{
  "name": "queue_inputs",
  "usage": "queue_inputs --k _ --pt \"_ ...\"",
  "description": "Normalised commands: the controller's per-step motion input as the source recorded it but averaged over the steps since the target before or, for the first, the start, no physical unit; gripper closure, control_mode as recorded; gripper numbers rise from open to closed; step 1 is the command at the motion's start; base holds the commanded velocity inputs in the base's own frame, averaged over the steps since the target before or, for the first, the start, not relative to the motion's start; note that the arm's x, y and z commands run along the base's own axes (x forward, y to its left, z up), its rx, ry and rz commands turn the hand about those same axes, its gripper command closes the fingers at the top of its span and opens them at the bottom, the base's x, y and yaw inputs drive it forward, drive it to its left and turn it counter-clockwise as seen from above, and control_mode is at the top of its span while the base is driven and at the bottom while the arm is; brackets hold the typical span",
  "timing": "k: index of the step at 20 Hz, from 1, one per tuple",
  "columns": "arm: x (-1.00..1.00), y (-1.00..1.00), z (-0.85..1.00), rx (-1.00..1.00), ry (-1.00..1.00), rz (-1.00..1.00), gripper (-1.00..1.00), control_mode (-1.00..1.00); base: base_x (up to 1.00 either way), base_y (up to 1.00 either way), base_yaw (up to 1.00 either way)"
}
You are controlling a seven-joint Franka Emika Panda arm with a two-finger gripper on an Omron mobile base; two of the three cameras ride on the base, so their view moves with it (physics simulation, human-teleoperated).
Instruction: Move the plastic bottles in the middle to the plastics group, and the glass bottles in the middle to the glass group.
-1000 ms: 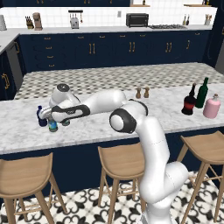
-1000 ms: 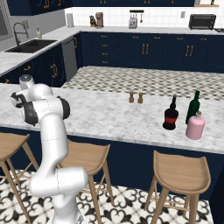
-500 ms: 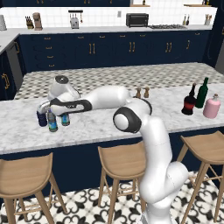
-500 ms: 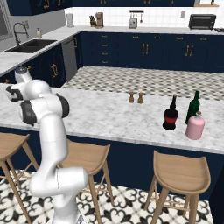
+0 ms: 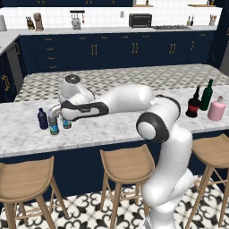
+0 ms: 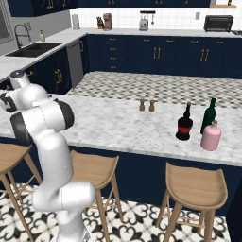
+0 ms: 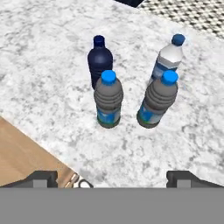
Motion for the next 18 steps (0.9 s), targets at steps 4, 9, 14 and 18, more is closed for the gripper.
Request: queue_inputs --k 4,9,14,18 --pt "-0.93 -0.88 0.00 0.07 -0.13 -0.10 -1.00 -1.00 0.00 0.00 0.00" --pt "-0.78 -0.90 0.05 0.04 -0.03 -0.07 -1.00 -1.00 0.00 0.00 0.00" --pt "-0.55 -0.82 0.54 0.01 0.02 -0.04 -1.00 -1.00 0.00 0.00 0.00" --pt "-0.55 -0.91 0.66 0.00 0.02 -0.07 -1.00 -1.00 0.00 0.00 0.00"
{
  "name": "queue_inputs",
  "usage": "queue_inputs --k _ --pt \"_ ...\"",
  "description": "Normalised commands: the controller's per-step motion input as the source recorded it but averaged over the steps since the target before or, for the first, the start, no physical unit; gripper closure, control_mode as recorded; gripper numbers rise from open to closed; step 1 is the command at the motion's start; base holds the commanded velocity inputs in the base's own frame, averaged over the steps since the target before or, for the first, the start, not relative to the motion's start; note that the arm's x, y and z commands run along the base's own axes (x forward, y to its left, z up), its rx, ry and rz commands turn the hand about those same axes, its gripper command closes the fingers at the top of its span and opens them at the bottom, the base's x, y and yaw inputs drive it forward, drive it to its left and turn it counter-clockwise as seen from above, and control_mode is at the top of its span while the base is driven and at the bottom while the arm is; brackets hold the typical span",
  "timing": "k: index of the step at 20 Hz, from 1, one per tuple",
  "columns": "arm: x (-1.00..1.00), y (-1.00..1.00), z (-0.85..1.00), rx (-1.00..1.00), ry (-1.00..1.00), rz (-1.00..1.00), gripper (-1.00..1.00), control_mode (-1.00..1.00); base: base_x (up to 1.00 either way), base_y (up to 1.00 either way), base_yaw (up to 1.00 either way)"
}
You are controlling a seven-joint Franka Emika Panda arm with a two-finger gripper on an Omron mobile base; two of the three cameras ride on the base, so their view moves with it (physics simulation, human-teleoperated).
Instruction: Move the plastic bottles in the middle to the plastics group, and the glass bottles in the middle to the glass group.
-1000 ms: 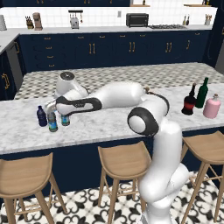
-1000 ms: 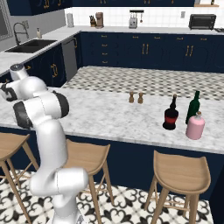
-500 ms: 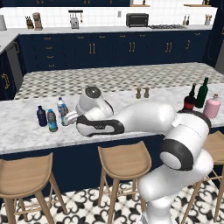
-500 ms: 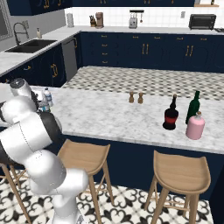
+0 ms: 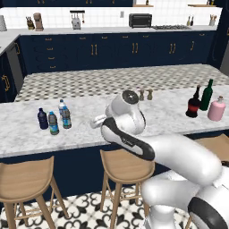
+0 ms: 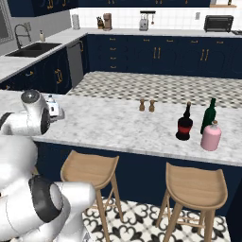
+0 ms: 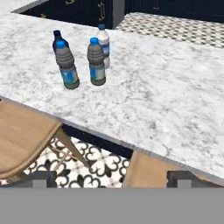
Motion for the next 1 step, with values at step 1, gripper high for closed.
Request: queue_inputs --k 1 --pt "-0.61 -1.00 0.64 0.03 0.00 -0.08 -1.00 -1.00 0.00 0.00 0.00"
